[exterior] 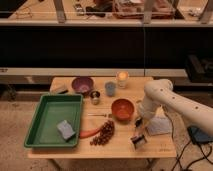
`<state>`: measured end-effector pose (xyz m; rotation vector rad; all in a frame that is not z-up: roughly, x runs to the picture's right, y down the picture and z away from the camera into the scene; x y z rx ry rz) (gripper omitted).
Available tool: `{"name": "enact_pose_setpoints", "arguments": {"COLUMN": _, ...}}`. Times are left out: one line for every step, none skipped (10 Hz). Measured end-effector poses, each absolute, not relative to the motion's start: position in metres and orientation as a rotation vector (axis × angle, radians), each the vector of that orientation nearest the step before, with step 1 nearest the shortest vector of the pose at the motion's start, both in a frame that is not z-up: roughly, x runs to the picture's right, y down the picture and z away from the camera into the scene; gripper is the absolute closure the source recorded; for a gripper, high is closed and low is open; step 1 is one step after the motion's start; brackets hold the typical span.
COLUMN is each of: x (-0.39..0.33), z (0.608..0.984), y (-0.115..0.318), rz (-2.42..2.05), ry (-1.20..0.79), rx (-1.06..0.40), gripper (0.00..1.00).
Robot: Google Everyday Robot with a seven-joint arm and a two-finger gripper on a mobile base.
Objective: Place brush in table surface
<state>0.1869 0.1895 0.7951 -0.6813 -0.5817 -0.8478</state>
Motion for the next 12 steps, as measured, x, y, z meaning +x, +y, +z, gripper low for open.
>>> {"name": "enact_pose_setpoints", "arguments": {"x": 0.181, "z": 0.799, "y": 0.191, "rz": -0.854, "ry": -0.587, "rx": -0.692, "gripper": 1.00}}
{"name": "enact_pose_setpoints", "arguments": {"x": 0.178, "z": 0.803, "y": 0.194, "rz": -0.858, "ry": -0.591, "rx": -0.707, "gripper": 1.00}}
{"name": "enact_pose_setpoints", "arguments": {"x": 0.176, "z": 0.807, "y": 0.197, "rz": -0.862, "ry": -0.594, "rx": -0.721, "gripper": 1.00}}
{"name": "enact_pose_setpoints", "arguments": {"x": 0.168, "z": 0.812, "y": 0.199, "rz": -0.875, "ry": -0.601, "rx": -0.734, "gripper": 1.00}}
{"name": "enact_pose_setpoints", "arguments": {"x": 0.163, "z": 0.815, "y": 0.201, "rz": -0.884, "ry": -0.607, "rx": -0.743, "gripper": 1.00}}
{"name": "enact_pose_setpoints", "arguments": {"x": 0.161, "z": 0.817, "y": 0.203, "rz": -0.888, "ry": -0.610, "rx": -0.751, "gripper": 1.00}}
{"name": "enact_pose_setpoints", "arguments": {"x": 0.158, "z": 0.820, "y": 0.205, "rz": -0.894, "ry": -0.615, "rx": -0.760, "gripper": 1.00}}
{"name": "enact_pose_setpoints", "arguments": {"x": 0.154, "z": 0.822, "y": 0.207, "rz": -0.901, "ry": -0.621, "rx": -0.768, "gripper": 0.98}}
{"name": "enact_pose_setpoints", "arguments": {"x": 0.151, "z": 0.825, "y": 0.211, "rz": -0.905, "ry": -0.629, "rx": -0.777, "gripper": 0.91}}
{"name": "enact_pose_setpoints", "arguments": {"x": 0.150, "z": 0.829, "y": 0.217, "rz": -0.903, "ry": -0.635, "rx": -0.783, "gripper": 0.79}}
{"name": "enact_pose_setpoints", "arguments": {"x": 0.150, "z": 0.830, "y": 0.220, "rz": -0.905, "ry": -0.637, "rx": -0.780, "gripper": 0.72}}
{"name": "enact_pose_setpoints", "arguments": {"x": 0.149, "z": 0.830, "y": 0.220, "rz": -0.906, "ry": -0.638, "rx": -0.779, "gripper": 0.69}}
